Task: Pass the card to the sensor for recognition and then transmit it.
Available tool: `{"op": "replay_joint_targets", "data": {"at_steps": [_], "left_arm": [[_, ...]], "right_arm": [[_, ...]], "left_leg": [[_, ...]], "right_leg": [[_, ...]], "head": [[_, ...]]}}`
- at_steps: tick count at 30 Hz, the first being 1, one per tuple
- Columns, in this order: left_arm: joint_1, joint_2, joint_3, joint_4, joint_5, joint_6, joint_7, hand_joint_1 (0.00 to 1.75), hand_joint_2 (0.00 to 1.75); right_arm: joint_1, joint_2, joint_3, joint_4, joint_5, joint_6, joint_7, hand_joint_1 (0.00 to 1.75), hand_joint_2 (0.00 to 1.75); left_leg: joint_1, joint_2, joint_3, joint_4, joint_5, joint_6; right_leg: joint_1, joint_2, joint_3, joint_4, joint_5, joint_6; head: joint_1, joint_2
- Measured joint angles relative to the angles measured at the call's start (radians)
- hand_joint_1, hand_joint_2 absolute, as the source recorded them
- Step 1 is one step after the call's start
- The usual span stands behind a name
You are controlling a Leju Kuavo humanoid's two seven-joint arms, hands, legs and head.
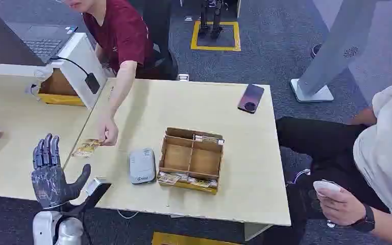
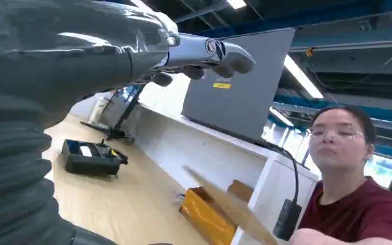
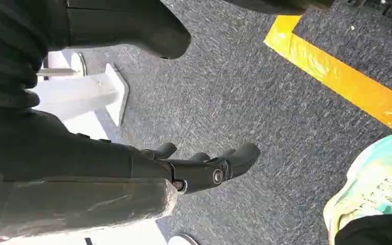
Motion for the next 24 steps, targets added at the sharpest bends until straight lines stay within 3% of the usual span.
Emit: {"op": "replay_joint_targets", "data": {"at_steps": [4, 5, 6, 24], "left_arm": [[-0.007, -0.003, 0.005, 0.000, 0.011, 0.000, 0.000, 0.00, 1.75], [-0.008, -0.004, 0.005, 0.000, 0.014, 0.000, 0.000, 1.62, 1.75], [-0.008, -0.003, 0.005, 0.001, 0.027, 0.000, 0.000, 1.75, 1.75], [-0.007, -0.002, -0.010, 0.019, 0.106, 0.000, 0.000, 1.75, 1.75]], "right_arm": [[-0.001, 0.000, -0.005, 0.000, 0.000, -0.003, 0.000, 0.00, 1.75], [-0.001, 0.000, -0.009, 0.000, 0.000, -0.004, 0.000, 0.00, 1.75], [-0.001, 0.000, -0.011, 0.000, 0.000, -0.005, 0.000, 0.00, 1.75], [-0.001, 0.006, -0.017, 0.000, 0.013, -0.010, -0.003, 0.00, 1.75]], "left_leg": [[0.000, 0.000, 0.000, 0.000, 0.000, 0.000], [0.000, 0.000, 0.000, 0.000, 0.000, 0.000], [0.000, 0.000, 0.000, 0.000, 0.000, 0.000], [0.000, 0.000, 0.000, 0.000, 0.000, 0.000]], "right_leg": [[0.000, 0.000, 0.000, 0.000, 0.000, 0.000], [0.000, 0.000, 0.000, 0.000, 0.000, 0.000], [0.000, 0.000, 0.000, 0.000, 0.000, 0.000], [0.000, 0.000, 0.000, 0.000, 0.000, 0.000]], "head": [[0.000, 0.000], [0.000, 0.000], [0.000, 0.000], [0.000, 0.000]]}}
